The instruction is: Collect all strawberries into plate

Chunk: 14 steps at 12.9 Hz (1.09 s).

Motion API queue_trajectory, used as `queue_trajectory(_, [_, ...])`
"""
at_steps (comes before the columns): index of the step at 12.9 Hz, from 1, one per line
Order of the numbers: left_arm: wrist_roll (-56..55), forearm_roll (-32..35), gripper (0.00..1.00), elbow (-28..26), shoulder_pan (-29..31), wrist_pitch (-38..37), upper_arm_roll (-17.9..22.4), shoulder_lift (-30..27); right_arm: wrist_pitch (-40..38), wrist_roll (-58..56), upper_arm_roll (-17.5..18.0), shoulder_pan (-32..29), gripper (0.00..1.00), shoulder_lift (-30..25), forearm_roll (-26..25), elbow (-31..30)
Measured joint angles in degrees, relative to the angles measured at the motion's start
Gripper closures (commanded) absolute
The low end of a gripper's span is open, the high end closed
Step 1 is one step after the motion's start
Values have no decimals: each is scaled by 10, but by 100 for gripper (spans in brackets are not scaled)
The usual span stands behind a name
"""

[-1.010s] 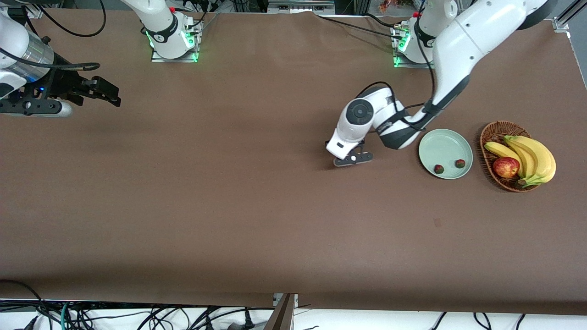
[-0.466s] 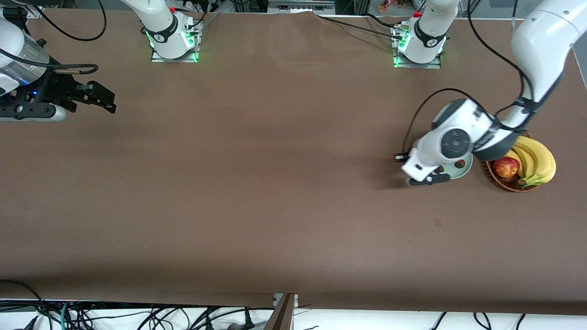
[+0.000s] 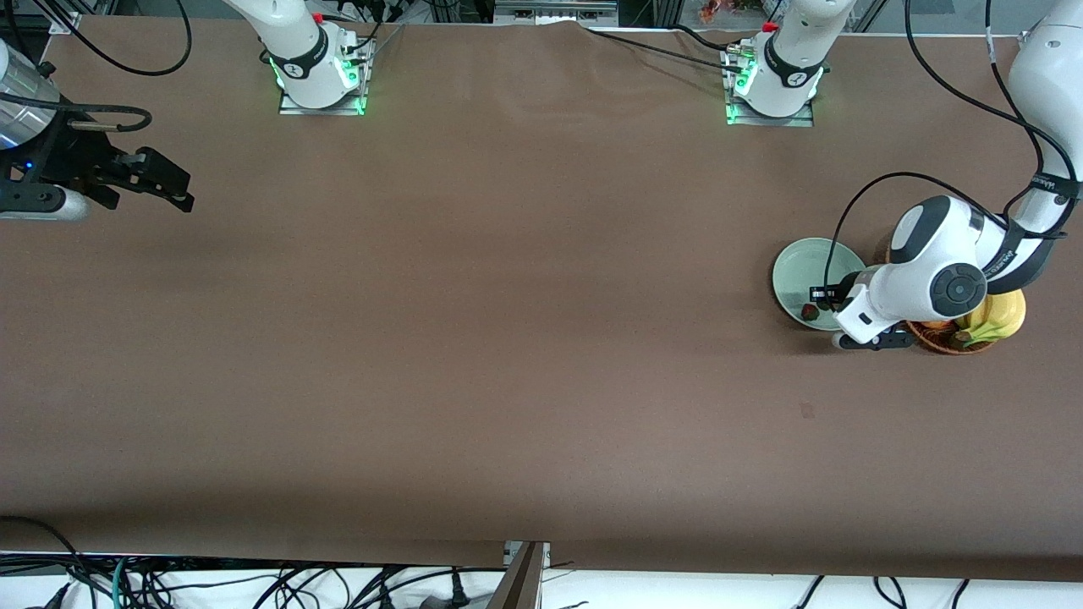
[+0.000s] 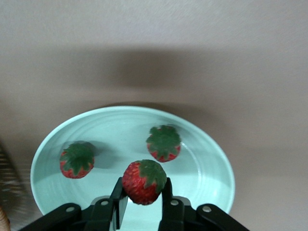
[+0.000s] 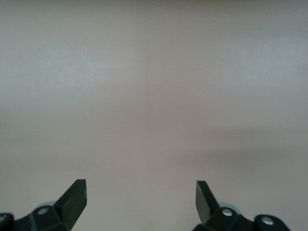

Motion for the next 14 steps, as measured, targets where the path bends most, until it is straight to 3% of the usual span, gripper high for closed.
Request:
queue_trajectory(1, [2,10,2,-3,-1,0,4,0,1,0,3,1,0,3,0,2])
queue_trajectory(7, [37,18,0,20,0,-29,-3,-10,2,0,4,2,0,6,0,6])
queue_trajectory(11, [37,14,0,85,17,-113,-87,-55,2,0,4,2,0,6,0,7])
queue_trajectory(14, [37,11,0,105,61,-151,-160,-64,2,0,4,2,0,6,0,8])
